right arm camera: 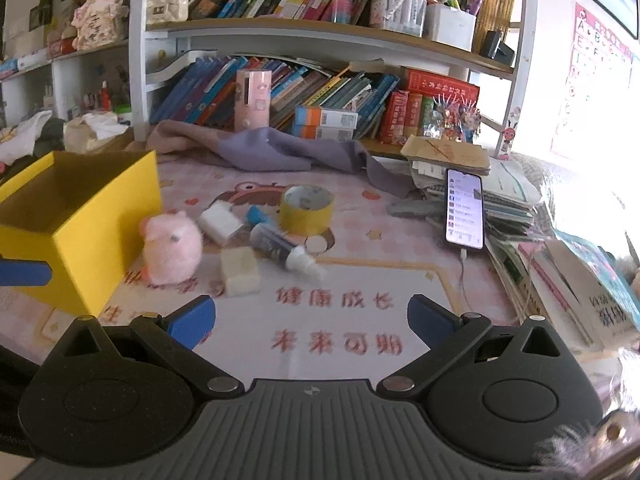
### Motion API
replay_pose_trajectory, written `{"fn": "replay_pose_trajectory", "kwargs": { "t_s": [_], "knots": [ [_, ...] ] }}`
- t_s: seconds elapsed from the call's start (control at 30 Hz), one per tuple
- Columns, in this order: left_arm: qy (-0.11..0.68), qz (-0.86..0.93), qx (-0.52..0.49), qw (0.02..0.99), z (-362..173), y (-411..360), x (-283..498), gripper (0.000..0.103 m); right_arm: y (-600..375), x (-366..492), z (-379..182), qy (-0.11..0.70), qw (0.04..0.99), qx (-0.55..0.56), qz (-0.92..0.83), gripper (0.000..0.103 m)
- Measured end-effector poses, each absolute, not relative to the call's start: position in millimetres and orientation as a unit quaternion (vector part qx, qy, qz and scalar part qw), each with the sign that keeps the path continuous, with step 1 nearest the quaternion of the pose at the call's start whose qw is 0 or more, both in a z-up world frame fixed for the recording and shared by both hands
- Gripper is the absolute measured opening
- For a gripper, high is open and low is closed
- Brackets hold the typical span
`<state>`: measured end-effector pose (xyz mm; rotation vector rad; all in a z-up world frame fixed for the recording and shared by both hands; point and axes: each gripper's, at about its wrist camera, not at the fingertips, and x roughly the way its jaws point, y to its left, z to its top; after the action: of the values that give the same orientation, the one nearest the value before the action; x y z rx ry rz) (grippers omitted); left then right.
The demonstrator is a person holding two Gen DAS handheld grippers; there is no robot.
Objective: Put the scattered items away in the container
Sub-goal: 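Lower left tool onto pink plush pig and grasp it while right tool grasps yellow tape roll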
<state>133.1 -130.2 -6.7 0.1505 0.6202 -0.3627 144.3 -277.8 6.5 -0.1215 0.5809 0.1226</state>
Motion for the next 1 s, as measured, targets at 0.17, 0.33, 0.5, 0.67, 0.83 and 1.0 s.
{"fn": "replay_pose_trajectory", "kwargs": {
  "t_s": [0.17,0.33,0.5,0.67,0.83,1.0],
  "knots": [
    [0.298,-0.142,0.076,0.941,-2.4,-151.8,157.5,0.103,-295.6,181.7,11.4,0.284,0.953,-0.068,0.081,0.103],
    [0.307,-0.104,0.075,0.943,-5.1,-169.9,179.7,0.103,-312.3,220.8,8.4,0.290,0.948,-0.071,0.109,0.103],
    [0.320,-0.044,0.068,0.944,-8.8,-180.8,202.6,0.101,-329.5,260.0,1.0,0.300,0.941,-0.064,0.140,0.103],
    [0.338,-0.001,0.065,0.939,-12.7,-187.0,228.3,0.098,-338.4,304.7,-6.3,0.310,0.932,-0.057,0.177,0.103],
    [0.360,0.046,0.063,0.930,-21.1,-191.5,253.6,0.095,-328.9,353.2,-17.9,0.312,0.924,-0.076,0.205,0.103],
    [0.380,0.086,0.066,0.919,-33.2,-189.2,274.8,0.093,-314.9,397.9,-38.5,0.328,0.914,-0.090,0.222,0.103]
  ]
}}
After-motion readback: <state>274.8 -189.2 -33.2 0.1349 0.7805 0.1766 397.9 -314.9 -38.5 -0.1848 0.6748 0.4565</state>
